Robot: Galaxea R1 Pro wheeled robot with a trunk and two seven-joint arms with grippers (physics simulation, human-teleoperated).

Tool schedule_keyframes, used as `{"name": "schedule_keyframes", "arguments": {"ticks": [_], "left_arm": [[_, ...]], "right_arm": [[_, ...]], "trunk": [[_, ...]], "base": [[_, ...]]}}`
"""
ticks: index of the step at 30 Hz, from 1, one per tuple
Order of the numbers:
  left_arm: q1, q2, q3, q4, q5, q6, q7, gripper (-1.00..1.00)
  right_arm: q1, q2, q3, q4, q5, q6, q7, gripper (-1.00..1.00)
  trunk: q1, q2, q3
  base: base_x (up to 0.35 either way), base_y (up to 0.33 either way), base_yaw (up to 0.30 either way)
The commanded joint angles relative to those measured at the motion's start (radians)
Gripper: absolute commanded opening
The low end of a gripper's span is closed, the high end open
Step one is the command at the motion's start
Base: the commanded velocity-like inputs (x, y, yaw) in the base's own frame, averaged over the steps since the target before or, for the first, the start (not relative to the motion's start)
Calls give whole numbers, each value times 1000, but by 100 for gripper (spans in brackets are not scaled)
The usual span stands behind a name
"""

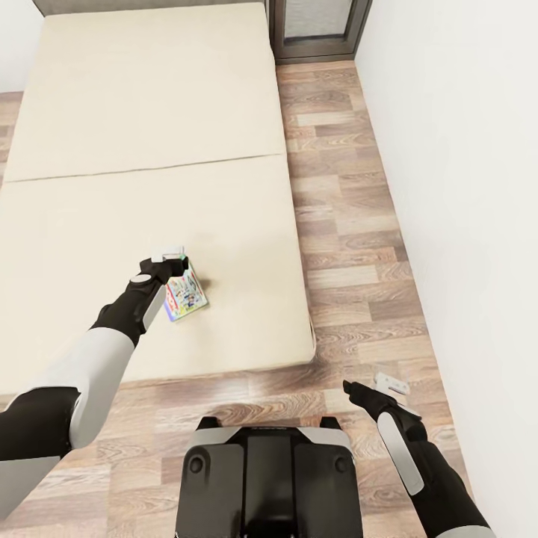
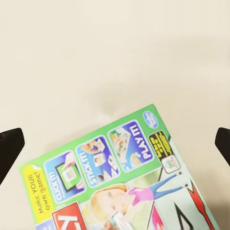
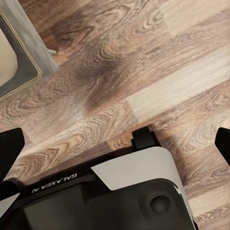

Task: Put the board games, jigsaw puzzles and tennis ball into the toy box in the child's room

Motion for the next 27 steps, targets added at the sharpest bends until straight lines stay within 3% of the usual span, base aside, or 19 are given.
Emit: {"name": "schedule_keyframes", "arguments": {"ticks": [1,27], "left_arm": [[0,0,-1,-2,1,6,3,100],[-18,4,-1,-5,0,-8,4,100]], "right_arm": [[0,-1,3,-2,-10,1,-10,100],[-1,-1,3,-2,-9,-1,-10,100]], "trunk": [[1,-2,-3],[1,-2,-45]], "base": [[0,0,0],[0,0,0]]}}
